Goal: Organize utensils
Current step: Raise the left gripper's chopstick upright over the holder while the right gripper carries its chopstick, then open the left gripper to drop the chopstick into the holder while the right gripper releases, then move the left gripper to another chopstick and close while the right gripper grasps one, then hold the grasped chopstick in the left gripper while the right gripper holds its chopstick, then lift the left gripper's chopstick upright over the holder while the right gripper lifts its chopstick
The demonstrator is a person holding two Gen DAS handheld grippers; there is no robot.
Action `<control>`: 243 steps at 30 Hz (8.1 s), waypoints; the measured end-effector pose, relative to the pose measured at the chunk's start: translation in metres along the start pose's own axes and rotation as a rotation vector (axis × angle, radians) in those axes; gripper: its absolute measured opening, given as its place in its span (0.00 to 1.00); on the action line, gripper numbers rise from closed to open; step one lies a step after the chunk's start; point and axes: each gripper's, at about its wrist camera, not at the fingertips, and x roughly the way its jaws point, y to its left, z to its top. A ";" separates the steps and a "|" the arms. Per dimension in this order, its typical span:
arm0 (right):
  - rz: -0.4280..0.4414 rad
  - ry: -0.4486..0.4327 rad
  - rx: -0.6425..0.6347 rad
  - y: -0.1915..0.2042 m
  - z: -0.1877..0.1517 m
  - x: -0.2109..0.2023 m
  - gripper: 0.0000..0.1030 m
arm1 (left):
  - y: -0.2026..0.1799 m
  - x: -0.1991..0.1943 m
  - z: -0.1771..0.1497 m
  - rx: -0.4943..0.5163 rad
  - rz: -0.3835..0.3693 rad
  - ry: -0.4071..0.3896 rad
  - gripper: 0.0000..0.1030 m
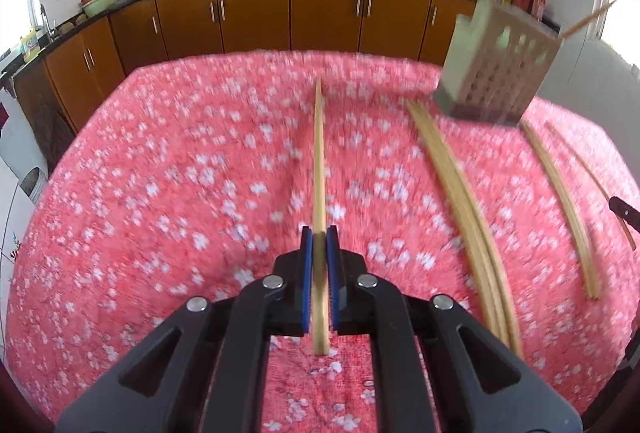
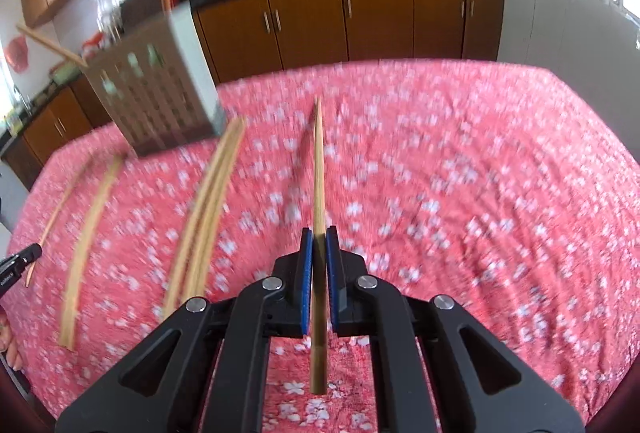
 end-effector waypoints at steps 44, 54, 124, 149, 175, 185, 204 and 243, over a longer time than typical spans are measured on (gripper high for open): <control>0.272 -0.625 -0.011 0.071 0.142 -0.140 0.07 | -0.087 -0.188 0.162 -0.027 -0.301 -0.624 0.07; 0.254 -0.647 -0.004 0.085 0.160 -0.107 0.07 | -0.104 -0.145 0.195 -0.064 -0.255 -0.671 0.07; 0.014 0.123 0.031 0.007 -0.015 0.034 0.08 | -0.079 0.015 -0.018 0.062 -0.208 0.096 0.14; -0.036 0.089 -0.007 0.000 -0.003 0.045 0.08 | -0.006 0.050 0.009 -0.020 -0.002 0.068 0.08; -0.029 0.079 0.011 -0.002 -0.005 0.046 0.09 | -0.002 0.046 0.007 -0.045 -0.007 0.046 0.09; -0.026 0.079 0.014 -0.002 -0.005 0.046 0.09 | -0.002 0.045 0.007 -0.054 -0.014 0.045 0.09; -0.018 0.078 0.024 -0.003 -0.005 0.045 0.09 | -0.002 0.044 0.008 -0.059 -0.015 0.047 0.09; 0.050 -0.201 0.075 -0.016 0.030 -0.050 0.08 | 0.005 -0.051 0.035 -0.104 -0.061 -0.176 0.08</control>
